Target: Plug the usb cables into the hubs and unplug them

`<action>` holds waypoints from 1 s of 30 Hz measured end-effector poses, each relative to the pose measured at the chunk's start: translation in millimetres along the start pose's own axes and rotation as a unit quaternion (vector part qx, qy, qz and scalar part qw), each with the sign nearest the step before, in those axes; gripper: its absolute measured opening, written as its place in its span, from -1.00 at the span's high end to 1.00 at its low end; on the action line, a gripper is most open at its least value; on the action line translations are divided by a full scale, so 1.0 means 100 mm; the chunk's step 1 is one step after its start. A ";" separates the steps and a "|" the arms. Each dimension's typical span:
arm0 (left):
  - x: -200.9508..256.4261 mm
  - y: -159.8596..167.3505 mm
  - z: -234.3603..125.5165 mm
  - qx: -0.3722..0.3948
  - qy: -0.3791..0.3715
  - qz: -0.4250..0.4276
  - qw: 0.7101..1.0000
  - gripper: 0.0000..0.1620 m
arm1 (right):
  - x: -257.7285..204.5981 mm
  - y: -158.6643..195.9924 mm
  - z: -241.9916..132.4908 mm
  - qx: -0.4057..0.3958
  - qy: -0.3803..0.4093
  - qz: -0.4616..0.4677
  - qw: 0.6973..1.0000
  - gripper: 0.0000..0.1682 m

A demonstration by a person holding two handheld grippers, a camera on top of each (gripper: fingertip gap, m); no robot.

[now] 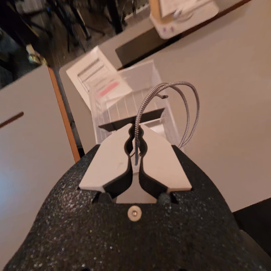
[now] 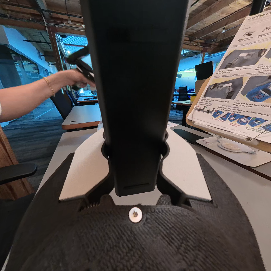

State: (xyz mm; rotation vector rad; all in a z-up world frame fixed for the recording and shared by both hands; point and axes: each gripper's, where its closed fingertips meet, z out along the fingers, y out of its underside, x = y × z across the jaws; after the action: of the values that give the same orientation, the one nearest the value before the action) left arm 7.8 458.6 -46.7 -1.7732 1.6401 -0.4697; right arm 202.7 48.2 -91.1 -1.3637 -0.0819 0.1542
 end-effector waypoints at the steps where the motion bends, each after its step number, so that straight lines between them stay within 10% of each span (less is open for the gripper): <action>1: 0.12 -0.12 -0.12 0.018 0.009 0.006 1.000 0.96 | 0.01 -0.02 -0.01 0.002 0.002 -0.002 1.000 0.14; 8: 1.51 -0.72 -0.51 0.132 0.218 -0.002 0.967 0.97 | 0.07 -0.18 -0.13 0.007 0.019 -0.017 1.000 0.14; 14: 2.63 -0.24 0.55 0.058 0.322 -0.118 0.938 0.97 | 0.11 -0.23 -0.22 0.008 0.033 -0.020 0.999 0.14; 21: 2.64 0.55 1.71 -0.010 0.175 -0.140 0.975 0.93 | 0.10 -0.11 -0.24 -0.024 0.032 -0.037 0.999 0.14; 26: 2.43 0.73 1.64 -0.047 0.101 -0.024 0.994 0.37 | 0.08 0.02 -0.21 -0.056 0.024 -0.056 0.997 0.14; 30: 2.76 0.48 1.33 0.039 0.160 0.068 0.984 0.52 | 0.02 0.06 -0.17 -0.055 0.001 -0.051 0.997 0.14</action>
State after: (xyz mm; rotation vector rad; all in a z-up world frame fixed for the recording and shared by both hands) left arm 101.2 220.5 -222.5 -1.5759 1.9194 -0.7770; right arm 206.9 33.5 -100.7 -1.4651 -0.1601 0.0629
